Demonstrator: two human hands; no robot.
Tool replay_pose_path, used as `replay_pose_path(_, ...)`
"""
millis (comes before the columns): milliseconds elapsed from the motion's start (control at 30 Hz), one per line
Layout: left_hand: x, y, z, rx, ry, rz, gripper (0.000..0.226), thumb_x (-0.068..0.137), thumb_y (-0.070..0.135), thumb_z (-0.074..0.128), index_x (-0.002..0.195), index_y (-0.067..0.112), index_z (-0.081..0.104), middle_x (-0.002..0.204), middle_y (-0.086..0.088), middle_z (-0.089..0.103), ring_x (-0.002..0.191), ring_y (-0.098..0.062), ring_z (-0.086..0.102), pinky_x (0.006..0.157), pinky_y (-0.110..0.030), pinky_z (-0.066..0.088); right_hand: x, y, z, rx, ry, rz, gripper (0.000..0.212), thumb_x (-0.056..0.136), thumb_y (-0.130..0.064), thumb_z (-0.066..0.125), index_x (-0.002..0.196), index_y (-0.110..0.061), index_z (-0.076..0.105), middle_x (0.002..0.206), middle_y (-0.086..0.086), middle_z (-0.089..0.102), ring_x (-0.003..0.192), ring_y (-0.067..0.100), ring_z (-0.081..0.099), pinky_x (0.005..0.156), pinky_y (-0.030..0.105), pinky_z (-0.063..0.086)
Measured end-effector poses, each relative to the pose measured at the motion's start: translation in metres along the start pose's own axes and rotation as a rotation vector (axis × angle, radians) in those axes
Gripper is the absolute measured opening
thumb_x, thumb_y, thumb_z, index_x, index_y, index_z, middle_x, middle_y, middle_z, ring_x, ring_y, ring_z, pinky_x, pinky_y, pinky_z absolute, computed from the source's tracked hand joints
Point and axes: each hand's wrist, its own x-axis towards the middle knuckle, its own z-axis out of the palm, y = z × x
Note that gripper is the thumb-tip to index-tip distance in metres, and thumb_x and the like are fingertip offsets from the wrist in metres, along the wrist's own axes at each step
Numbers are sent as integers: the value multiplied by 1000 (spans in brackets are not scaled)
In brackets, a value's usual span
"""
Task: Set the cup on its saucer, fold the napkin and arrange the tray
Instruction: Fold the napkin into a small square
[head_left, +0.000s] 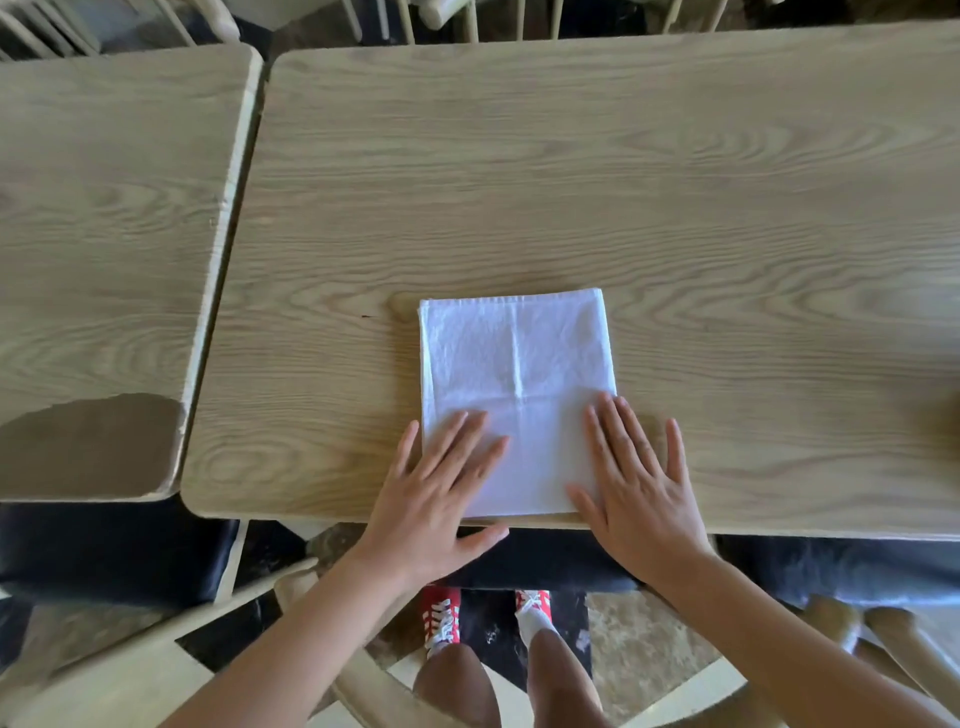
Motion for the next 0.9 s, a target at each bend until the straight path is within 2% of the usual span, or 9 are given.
replay_pose_path(133, -1, 0, -1, -11, -52, 40, 85, 79, 64, 42, 148, 25, 10, 157, -8, 14, 144, -25, 9, 114, -53, 12, -19, 7, 1, 3, -30, -36, 74, 88, -54, 26, 145, -8, 21, 153, 12, 22, 141, 25, 22, 112, 56, 13)
replay_pose_path(267, -13, 8, 0, -55, -76, 74, 86, 80, 59, 46, 148, 21, 9, 157, -11, 11, 145, -27, 5, 114, -49, 12, -32, 11, 2, 12, -60, -59, 90, 79, -67, 33, 146, -10, 18, 154, 10, 18, 143, 22, 16, 111, 60, 12)
replay_pose_path(333, -20, 6, 1, -59, -87, 112, 87, 79, 52, 53, 148, 20, 10, 157, -10, 10, 145, -27, 5, 114, -46, 11, -36, 15, 4, 9, -62, -91, 100, 70, -70, 46, 147, -14, 15, 155, 10, 17, 143, 22, 13, 110, 63, 13)
replay_pose_path(433, -25, -10, -4, -29, -105, 157, 96, 72, 34, 68, 148, 18, 12, 157, -10, 14, 144, -25, 11, 113, -45, 14, -37, 23, 4, -18, -42, -176, 110, 55, -55, 73, 146, -21, 21, 154, 12, 23, 142, 24, 16, 107, 68, 16)
replay_pose_path(567, -26, -21, -12, -14, -75, 155, 100, 64, 18, 75, 146, 14, 19, 153, -10, 24, 141, -26, 22, 112, -44, 19, -28, 41, 0, -63, 86, -308, 97, 53, -32, 81, 138, -21, 36, 139, 13, 50, 133, 25, 30, 109, 63, 15)
replay_pose_path(667, -25, -23, -13, -37, -12, 172, 92, 63, 4, 70, 143, 11, 26, 150, -9, 32, 140, -23, 26, 112, -43, 20, -23, 53, -4, -31, 185, -401, 62, 74, -37, 60, 132, -21, 43, 129, 10, 59, 128, 25, 34, 109, 58, 9)
replay_pose_path(733, -22, -25, -14, -54, 32, 183, 84, 62, -5, 60, 140, 10, 33, 146, -9, 40, 139, -21, 26, 112, -42, 20, -20, 54, -6, 3, 203, -424, 53, 77, -36, 49, 127, -20, 52, 125, 10, 61, 128, 24, 36, 109, 56, 11)
replay_pose_path(800, -17, -27, -17, -61, 50, 185, 77, 63, -3, 54, 138, 10, 40, 144, -9, 43, 138, -22, 25, 112, -40, 22, -17, 52, -7, 11, 224, -451, 49, 73, -29, 60, 120, -18, 61, 125, 11, 62, 128, 26, 42, 109, 55, 16)
replay_pose_path(900, -11, -32, -21, -110, -1, 200, 83, 61, 12, 75, 136, 11, 42, 145, -8, 41, 138, -23, 30, 112, -40, 28, -13, 50, -6, 56, 274, -461, 44, 69, -17, 68, 113, -14, 67, 126, 11, 61, 122, 30, 53, 105, 55, 24)
